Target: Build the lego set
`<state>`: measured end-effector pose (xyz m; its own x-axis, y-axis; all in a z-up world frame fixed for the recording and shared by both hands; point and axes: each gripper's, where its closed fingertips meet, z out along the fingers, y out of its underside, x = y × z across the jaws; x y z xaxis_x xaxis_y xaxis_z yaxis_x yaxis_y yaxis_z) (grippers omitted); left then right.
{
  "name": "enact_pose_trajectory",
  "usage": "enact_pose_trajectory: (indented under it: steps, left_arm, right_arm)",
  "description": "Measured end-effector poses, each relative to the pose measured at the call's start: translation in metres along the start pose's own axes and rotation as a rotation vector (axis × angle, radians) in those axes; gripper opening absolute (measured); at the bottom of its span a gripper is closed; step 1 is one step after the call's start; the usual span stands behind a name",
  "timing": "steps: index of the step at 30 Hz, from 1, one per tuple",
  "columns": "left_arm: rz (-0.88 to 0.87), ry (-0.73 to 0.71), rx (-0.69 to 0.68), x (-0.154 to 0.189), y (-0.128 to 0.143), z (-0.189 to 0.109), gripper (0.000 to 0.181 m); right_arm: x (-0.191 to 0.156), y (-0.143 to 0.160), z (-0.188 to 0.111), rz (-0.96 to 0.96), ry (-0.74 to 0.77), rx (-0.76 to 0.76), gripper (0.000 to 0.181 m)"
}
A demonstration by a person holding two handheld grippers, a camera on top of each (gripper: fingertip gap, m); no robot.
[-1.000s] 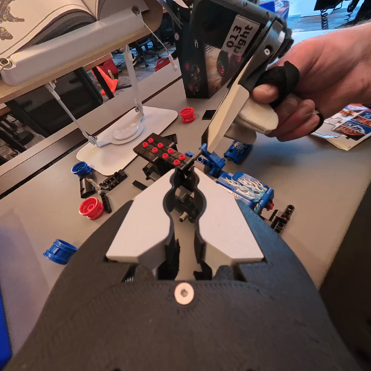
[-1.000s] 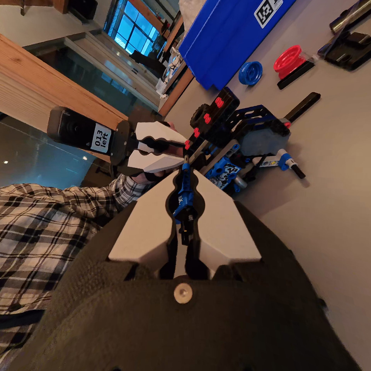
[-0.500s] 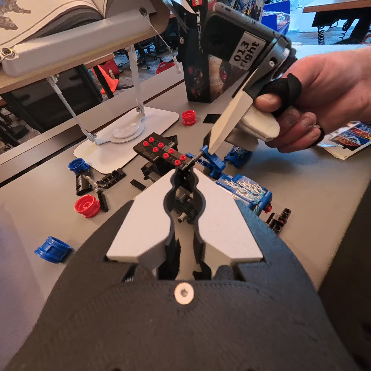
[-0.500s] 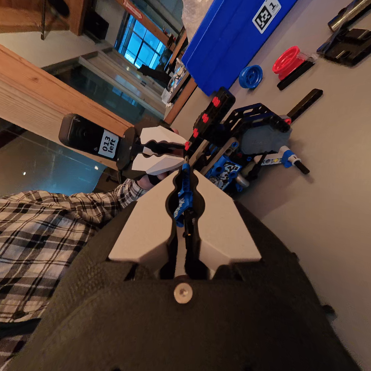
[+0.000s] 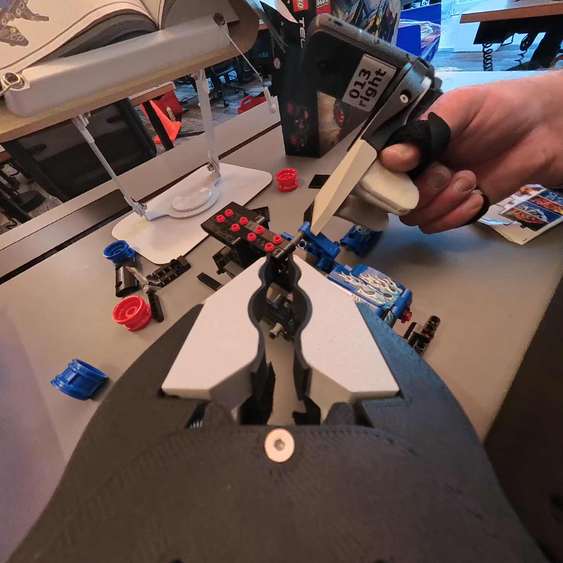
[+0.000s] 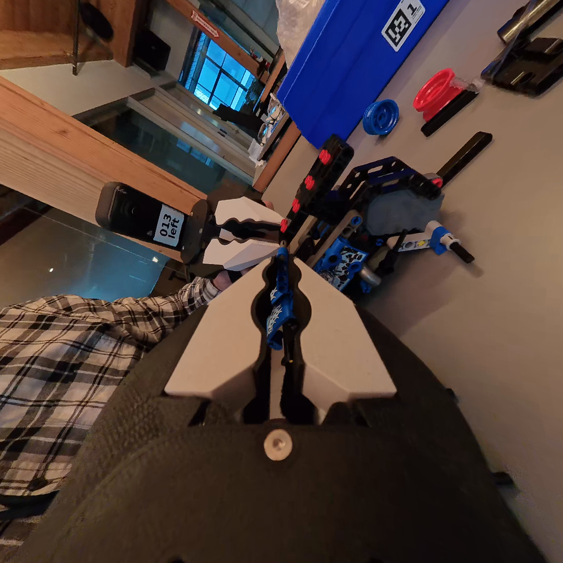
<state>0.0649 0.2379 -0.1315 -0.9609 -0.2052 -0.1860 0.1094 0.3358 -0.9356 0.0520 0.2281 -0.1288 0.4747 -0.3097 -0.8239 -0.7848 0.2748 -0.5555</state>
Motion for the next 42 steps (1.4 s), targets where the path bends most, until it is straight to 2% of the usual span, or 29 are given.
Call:
enact_pose_trajectory:
  steps: [9,17,23,33,42]
  left_arm:
    - [0.055,-0.008,-0.004,0.002,-0.001,0.001,0.009]
    - [0.050,0.015,0.002,0.004,-0.002,0.001,0.013]
    - [0.043,0.022,0.000,0.005,-0.001,0.001,0.013]
    - [0.055,0.013,-0.002,0.004,-0.001,0.001,0.014]
    - [0.038,0.006,-0.004,0.001,0.000,0.002,0.013]
  right_arm:
    - [0.001,0.000,-0.001,-0.055,0.034,-0.033,0.006]
    - [0.003,0.015,-0.006,-0.164,0.078,-0.141,0.021]
    - [0.004,0.022,-0.001,-0.238,0.116,-0.197,0.013]
    - [-0.001,0.011,-0.006,-0.185,0.061,-0.135,0.016]
    - [0.002,0.000,-0.001,-0.178,0.071,-0.059,0.007]
